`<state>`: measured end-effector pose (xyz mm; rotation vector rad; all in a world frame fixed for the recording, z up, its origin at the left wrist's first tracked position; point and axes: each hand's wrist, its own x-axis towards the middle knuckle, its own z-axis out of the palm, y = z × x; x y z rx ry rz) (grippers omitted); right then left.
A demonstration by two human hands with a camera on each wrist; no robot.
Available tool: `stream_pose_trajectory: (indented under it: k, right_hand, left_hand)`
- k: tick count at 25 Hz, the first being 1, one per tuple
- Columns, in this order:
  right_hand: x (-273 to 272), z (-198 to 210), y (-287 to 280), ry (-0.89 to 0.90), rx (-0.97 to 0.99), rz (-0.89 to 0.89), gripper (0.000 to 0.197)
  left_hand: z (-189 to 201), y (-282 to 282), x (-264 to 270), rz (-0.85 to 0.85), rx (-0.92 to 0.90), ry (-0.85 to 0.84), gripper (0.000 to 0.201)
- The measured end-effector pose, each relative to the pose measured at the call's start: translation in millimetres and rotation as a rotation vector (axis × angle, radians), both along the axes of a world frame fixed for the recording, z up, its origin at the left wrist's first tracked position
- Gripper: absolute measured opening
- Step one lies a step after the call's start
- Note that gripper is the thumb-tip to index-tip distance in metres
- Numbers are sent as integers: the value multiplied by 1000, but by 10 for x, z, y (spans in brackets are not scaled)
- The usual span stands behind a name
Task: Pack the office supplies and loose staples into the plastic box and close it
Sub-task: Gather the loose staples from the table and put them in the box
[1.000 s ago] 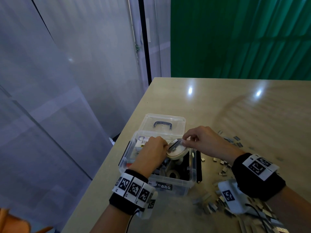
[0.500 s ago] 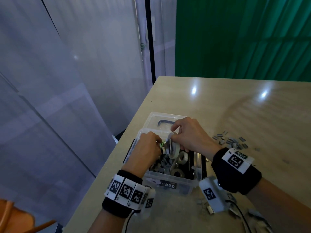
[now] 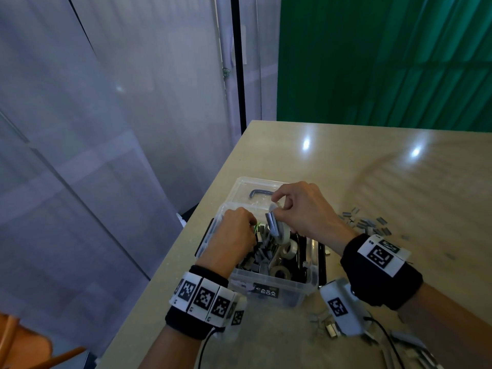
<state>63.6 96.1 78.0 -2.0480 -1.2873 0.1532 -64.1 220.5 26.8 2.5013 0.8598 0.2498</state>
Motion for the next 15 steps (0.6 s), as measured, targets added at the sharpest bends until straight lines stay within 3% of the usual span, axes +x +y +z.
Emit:
stream_pose_trajectory:
  k: [3, 8, 12, 15]
  right_hand:
    - [1, -8, -8, -15, 10, 29, 15]
    - [-21, 14, -26, 12, -29, 73, 15]
    - [-23, 25, -42, -8, -66, 81, 16]
    - [13, 10, -45, -31, -62, 51, 17]
  left_hand:
    - [12, -13, -9, 3, -7, -55, 16]
    - [42, -112, 48, 51, -97, -212, 38]
    - [-3, -157, 125, 57, -163, -250, 30]
    - [-49, -128, 134, 87, -119, -182, 24]
